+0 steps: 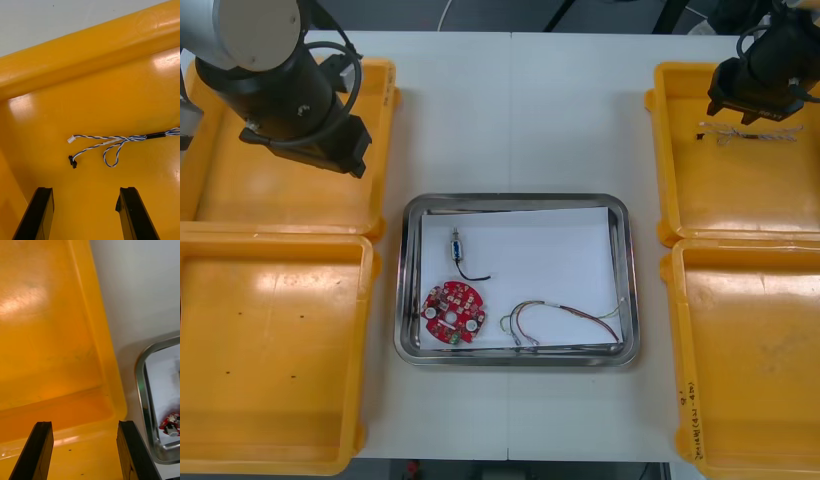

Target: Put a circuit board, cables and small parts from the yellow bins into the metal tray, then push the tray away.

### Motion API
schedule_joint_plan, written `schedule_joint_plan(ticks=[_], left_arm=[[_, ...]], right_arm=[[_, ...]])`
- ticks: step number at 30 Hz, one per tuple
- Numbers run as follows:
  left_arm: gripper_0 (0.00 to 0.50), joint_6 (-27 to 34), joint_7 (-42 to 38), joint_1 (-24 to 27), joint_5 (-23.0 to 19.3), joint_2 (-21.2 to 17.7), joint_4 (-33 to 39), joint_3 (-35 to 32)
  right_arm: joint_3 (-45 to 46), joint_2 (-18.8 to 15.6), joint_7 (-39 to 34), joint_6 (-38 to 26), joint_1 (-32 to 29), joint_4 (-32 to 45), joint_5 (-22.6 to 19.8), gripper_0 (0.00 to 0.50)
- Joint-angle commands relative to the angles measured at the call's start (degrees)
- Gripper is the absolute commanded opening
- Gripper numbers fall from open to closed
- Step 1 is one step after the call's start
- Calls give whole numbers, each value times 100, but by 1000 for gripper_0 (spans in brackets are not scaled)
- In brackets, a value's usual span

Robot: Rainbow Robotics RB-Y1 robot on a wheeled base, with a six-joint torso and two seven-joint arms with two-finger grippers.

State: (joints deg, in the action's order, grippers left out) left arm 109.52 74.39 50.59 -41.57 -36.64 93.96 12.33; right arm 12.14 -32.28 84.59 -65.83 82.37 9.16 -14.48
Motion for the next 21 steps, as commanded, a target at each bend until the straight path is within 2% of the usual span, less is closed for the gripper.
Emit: schedule_joint_plan(ticks=[1, 7, 10, 13, 21], left_arm=[[500, -115, 163, 328, 369, -212, -150, -293], [500, -537, 330, 328, 439, -221, -563, -504], [500, -1020, 401, 328, 439, -247, -888, -601], [500, -1231, 392, 328, 431, -282, -1002, -609], [500, -2154, 199, 328, 457, -537, -1653, -688]], right_arm=[[219, 11, 13, 237, 394, -63, 86, 500], [351, 11, -48, 369, 394, -187, 103, 500], [395, 20, -110, 509, 368, -371, 130, 500], [412, 29, -162, 509, 350, -415, 156, 500], [421, 257, -813, 553, 271, -424, 288, 500]])
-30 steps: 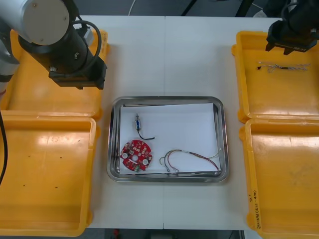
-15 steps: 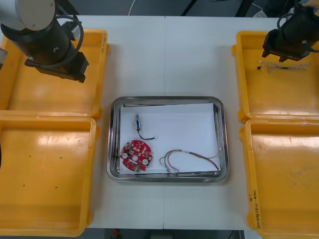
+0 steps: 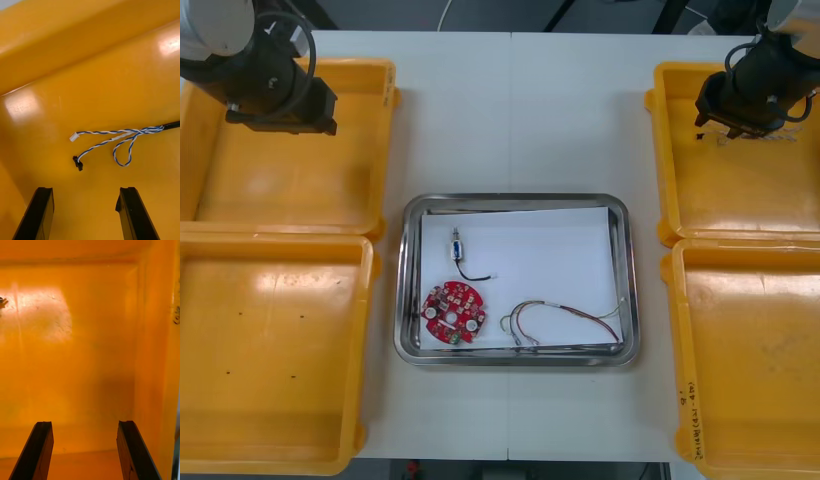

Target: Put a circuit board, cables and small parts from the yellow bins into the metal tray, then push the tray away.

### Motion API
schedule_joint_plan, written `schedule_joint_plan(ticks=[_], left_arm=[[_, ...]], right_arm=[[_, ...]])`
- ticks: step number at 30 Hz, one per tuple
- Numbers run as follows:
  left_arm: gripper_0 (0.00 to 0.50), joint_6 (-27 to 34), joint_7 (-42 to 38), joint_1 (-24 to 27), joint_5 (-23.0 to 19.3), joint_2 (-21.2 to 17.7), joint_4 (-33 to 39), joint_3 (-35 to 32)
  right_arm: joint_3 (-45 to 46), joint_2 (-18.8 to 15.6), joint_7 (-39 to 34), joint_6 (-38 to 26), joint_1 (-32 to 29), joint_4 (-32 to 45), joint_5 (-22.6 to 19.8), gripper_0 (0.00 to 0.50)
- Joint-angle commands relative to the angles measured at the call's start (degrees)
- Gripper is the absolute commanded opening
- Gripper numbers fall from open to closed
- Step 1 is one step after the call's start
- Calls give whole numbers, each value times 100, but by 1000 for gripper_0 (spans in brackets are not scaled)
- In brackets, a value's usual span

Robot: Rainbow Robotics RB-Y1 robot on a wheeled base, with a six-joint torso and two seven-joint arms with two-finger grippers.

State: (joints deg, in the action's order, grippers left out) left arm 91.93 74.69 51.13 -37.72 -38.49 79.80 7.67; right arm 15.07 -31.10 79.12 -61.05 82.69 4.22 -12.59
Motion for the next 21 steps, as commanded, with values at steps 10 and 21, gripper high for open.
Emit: schedule_joint_plan(ticks=[10, 21], left_arm=[[500, -1476, 186, 275, 72, -677, -1054, -230], [500, -2039, 36, 275, 142, -906, -1221, -230]], right_arm=[[127, 183, -441, 383, 80, 71, 161, 500], [110, 192, -1126, 621, -78, 71, 257, 500]])
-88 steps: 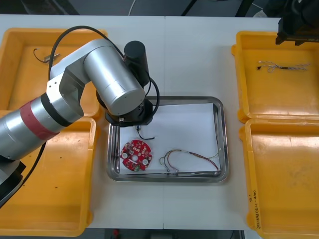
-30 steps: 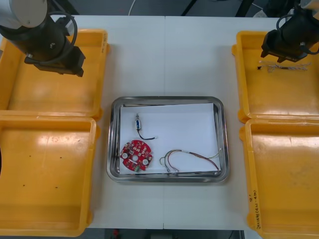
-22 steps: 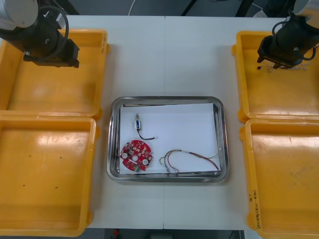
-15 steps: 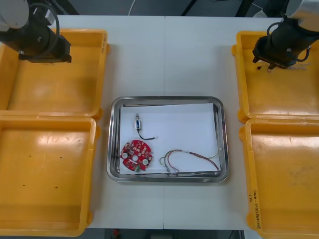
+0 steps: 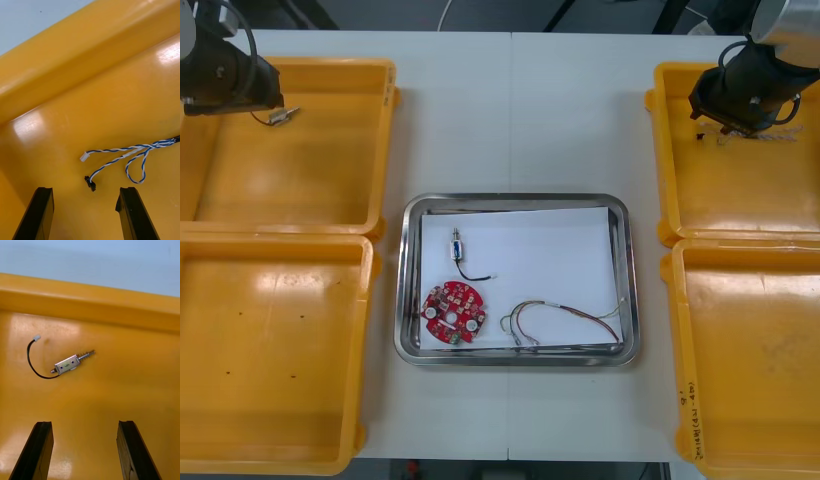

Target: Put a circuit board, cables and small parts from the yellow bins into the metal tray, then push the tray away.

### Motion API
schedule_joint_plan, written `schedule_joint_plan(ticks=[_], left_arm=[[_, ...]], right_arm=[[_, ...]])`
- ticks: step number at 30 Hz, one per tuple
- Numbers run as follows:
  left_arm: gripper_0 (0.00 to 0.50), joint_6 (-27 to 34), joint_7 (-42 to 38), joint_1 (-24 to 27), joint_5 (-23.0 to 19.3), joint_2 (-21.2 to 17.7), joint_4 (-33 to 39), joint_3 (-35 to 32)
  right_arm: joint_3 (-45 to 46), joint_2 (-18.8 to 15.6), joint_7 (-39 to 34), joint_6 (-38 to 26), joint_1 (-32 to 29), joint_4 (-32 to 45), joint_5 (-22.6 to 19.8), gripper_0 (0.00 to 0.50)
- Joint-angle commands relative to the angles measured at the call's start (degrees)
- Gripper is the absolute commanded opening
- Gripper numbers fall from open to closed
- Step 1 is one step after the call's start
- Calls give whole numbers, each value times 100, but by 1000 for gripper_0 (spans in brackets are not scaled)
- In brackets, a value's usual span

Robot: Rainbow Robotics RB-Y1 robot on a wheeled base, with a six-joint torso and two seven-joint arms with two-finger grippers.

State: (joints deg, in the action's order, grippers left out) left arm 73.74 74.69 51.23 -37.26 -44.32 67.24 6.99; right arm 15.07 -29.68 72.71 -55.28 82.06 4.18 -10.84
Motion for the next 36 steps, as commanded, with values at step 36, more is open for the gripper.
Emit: schedule_joint_plan(ticks=[36], left_arm=[[500, -2364, 599, 256, -1, -42, -1697, -154]], right_arm=[[92, 129, -1541, 642, -375, 75, 188, 500]])
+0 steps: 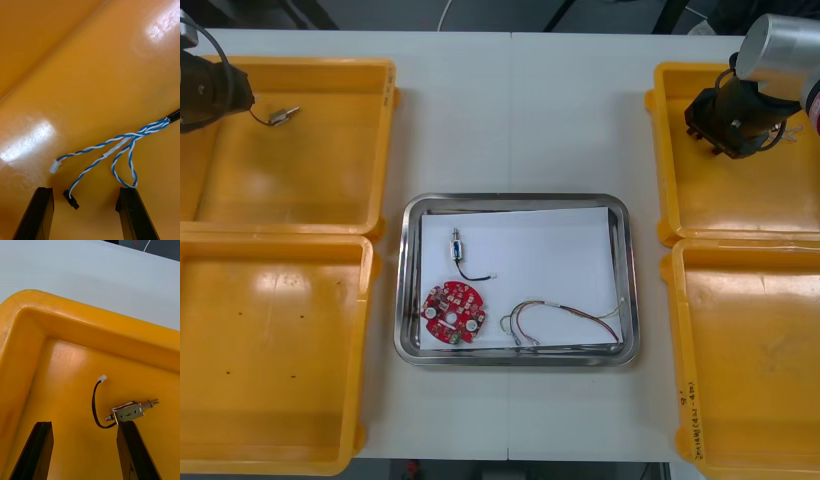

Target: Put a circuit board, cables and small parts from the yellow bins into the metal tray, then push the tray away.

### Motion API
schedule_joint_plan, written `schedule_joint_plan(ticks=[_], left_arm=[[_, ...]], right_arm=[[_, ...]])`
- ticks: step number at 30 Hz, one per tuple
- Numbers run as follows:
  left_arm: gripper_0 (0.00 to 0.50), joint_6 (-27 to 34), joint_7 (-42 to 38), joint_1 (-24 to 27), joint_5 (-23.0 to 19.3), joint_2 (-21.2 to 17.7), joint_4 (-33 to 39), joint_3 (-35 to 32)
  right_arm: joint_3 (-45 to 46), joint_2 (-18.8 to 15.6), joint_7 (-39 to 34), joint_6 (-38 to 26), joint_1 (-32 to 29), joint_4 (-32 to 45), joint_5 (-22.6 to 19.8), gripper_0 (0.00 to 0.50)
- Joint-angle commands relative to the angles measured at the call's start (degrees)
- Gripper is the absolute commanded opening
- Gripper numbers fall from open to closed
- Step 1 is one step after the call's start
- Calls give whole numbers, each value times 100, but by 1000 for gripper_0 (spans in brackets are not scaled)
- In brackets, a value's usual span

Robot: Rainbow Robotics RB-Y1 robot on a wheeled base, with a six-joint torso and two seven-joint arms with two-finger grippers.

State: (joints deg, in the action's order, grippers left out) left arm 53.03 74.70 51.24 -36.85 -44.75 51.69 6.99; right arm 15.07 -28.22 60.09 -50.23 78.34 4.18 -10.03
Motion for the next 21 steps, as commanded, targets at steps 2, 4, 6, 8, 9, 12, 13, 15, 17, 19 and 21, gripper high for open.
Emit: schedule_joint_plan(ticks=[2, 4, 6, 8, 9, 12, 13, 15, 17, 19, 21], left_arm=[[500, -398, 607, 264, -42, 37, -203, -154], [500, -495, 607, 264, -42, 81, -256, -154], [500, -521, 607, 255, -42, 116, -291, -154], [500, -574, 598, 264, -50, 142, -317, -154], [500, -601, 598, 264, -42, 160, -335, -154], [500, -759, 607, 264, -50, 230, -405, -154], [500, -855, 607, 255, -50, 283, -432, -154], [500, -908, 607, 264, -50, 327, -458, -154], [500, -908, 616, 264, -15, 345, -458, -154], [500, -908, 607, 264, -15, 362, -467, -137], [500, -952, 589, 255, -15, 353, -493, -49]], right_arm=[[92, -17, -270, 146, -3, 75, 124, 500], [92, -17, -287, 146, -20, 75, 132, 500], [92, -17, -278, 154, -38, 75, 132, 491], [92, -17, -278, 146, -38, 75, 132, 486], [92, -17, -287, 146, -38, 75, 132, 486], [83, -17, -296, 146, -64, 75, 132, 400], [83, -17, -296, 146, -64, 75, 132, 209], [83, -8, -278, 154, -82, 75, 132, 23], [66, -17, -270, 154, -90, 75, 132, 0], [57, -17, -252, 163, -82, 75, 141, 0], [57, -8, -252, 146, -90, 75, 141, 0]])
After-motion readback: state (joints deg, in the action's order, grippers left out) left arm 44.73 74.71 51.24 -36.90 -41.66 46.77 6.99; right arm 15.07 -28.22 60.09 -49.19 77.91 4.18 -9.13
